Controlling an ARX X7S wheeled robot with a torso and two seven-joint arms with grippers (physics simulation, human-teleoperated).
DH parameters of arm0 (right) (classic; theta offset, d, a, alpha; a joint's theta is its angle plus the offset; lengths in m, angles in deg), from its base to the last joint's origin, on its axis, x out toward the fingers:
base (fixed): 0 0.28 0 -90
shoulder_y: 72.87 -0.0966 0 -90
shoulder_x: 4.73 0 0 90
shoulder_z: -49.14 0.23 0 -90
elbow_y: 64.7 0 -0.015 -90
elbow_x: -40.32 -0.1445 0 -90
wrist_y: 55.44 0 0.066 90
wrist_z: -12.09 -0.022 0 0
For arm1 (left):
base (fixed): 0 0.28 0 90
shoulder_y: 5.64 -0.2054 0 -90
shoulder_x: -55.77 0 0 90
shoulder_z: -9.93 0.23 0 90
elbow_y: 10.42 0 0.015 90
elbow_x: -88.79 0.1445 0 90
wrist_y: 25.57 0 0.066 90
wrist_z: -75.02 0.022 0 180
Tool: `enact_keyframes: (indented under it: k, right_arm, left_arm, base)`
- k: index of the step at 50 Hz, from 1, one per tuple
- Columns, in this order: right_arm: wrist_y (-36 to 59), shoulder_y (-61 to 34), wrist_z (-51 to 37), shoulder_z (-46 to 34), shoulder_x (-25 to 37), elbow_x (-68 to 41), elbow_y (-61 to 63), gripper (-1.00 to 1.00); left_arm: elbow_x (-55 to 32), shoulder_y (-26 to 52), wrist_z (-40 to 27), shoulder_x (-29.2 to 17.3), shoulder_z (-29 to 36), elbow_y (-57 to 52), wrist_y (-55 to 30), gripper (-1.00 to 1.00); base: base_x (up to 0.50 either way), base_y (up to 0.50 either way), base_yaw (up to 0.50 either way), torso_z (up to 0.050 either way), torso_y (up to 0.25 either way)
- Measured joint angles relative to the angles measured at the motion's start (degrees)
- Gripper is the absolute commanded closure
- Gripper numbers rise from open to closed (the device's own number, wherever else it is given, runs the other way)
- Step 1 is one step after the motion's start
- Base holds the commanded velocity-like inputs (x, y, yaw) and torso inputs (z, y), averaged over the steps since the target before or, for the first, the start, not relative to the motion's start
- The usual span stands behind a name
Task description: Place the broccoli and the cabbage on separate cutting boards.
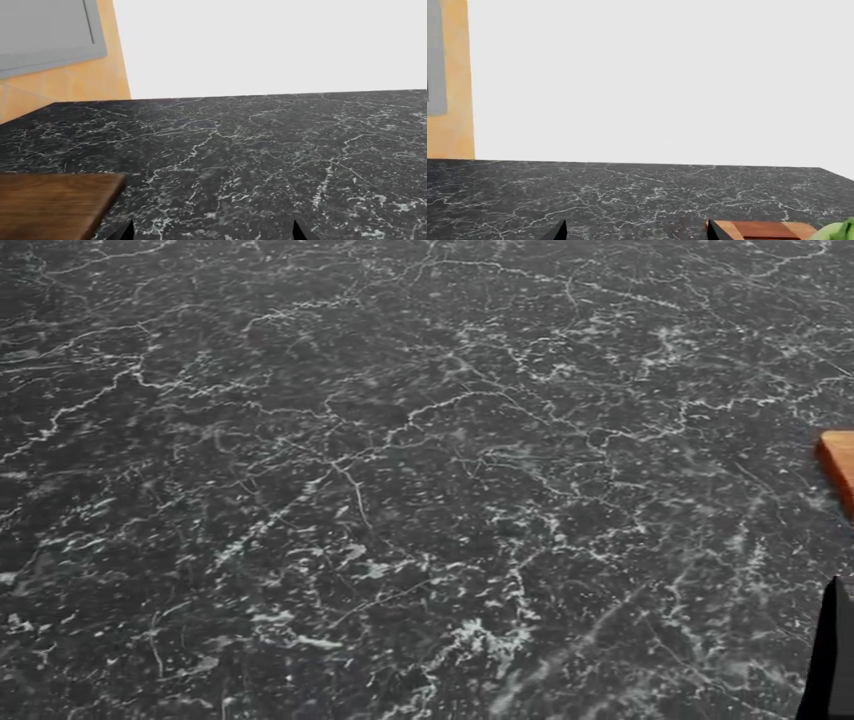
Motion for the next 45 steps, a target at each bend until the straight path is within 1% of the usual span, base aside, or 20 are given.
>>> enact_keyframes:
  k: [3,9,15,21,27,30,34,41,45]
  right_arm:
    - [-0.3,0.1,0.0,-0.5,0.1,0.2,0.0,-1.0]
    - [-1.0,0.4,0.0,-1.7,0.4,1.4,0.0,-1.0]
    - [-2.8,1.7,-0.1,-3.1,1.2,3.2,0.0,-1.0]
    - [-5.7,4.0,-0.6,-4.3,2.2,4.6,0.0,-1.0]
    - [-8.2,5.8,-0.5,-4.8,2.4,5.2,-0.1,-1.0]
    - [-9.1,6.4,-0.3,-5.3,2.3,5.7,-0.2,-1.0]
    - [-9.9,6.9,-0.3,-5.9,2.4,6.1,-0.3,-1.0]
    - [-10.7,7.4,-0.4,-7.3,2.4,6.9,-0.5,-1.0]
    - [-11.0,7.2,-0.5,-8.7,2.4,7.5,-0.8,-1.0]
  left_arm:
    - [0.2,-0.5,0.5,0.1,0.0,-0.2,0.2,-1.0]
    - [4.3,-4.0,3.8,0.4,1.2,-1.8,3.1,-1.0]
    - [5.7,-5.9,4.7,0.2,2.2,-2.1,5.6,-1.0]
    - [5.3,-7.0,4.3,-0.4,2.4,-2.1,7.2,-1.0]
    - [2.2,-7.7,3.3,-1.0,2.7,-2.1,8.8,-1.0]
    - [-2.3,-7.8,1.6,-1.5,2.9,-2.6,9.9,-1.0]
    - [-13.7,-5.0,-4.4,-1.5,2.9,-3.2,8.6,-1.0]
    - [-37.4,1.7,-21.1,0.3,4.7,-3.8,5.4,-1.0]
    - [-50.4,6.1,-32.7,2.1,7.6,-4.0,3.8,-1.0]
  base:
    - [0.0,0.07,0.0,0.0,0.0]
    - [0.0,0.07,0.0,0.0,0.0]
    - [0.0,0.21,0.0,0.0,0.0]
    - [0.0,0.32,0.0,0.0,0.0]
    - [0.0,0.0,0.0,0.0,0.0]
    - [0.0,0.0,0.0,0.0,0.0]
    - [0.0,0.0,0.0,0.0,0.0]
    - [0.0,0.0,0.0,0.0,0.0]
    - [0.0,0.0,0.0,0.0,0.0]
